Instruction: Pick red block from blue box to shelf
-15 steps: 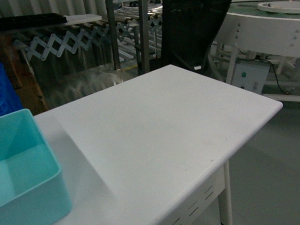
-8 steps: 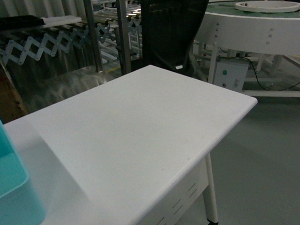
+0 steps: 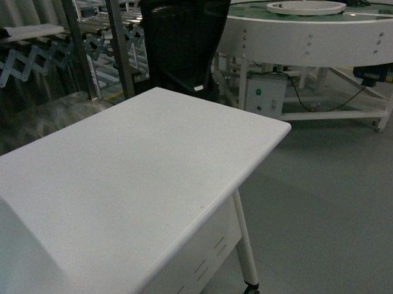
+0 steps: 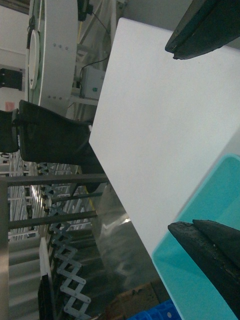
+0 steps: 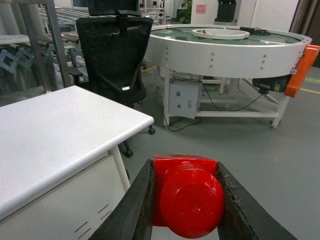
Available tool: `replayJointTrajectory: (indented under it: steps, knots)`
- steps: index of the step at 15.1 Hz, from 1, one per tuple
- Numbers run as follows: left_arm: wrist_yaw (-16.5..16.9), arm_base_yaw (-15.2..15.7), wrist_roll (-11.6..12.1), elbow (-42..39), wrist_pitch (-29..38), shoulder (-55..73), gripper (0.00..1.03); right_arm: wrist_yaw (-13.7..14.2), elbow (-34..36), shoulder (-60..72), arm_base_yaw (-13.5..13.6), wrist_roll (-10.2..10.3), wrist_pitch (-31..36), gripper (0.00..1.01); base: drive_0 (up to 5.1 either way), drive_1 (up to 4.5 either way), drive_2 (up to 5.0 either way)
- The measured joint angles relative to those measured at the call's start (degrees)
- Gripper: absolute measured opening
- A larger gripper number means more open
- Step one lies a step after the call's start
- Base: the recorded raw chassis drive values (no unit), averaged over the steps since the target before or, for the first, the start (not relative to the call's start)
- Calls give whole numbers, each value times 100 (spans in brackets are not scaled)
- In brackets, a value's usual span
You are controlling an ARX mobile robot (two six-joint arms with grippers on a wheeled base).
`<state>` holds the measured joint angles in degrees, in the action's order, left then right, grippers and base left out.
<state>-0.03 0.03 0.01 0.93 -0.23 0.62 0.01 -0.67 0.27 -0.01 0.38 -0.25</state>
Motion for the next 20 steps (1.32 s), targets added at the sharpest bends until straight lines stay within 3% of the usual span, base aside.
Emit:
replayJointTrajectory:
  steps: [20]
  knots:
    - [0,0,2,0,0,0,98,0,0,0,0,0,0,25,-135,-135,-135]
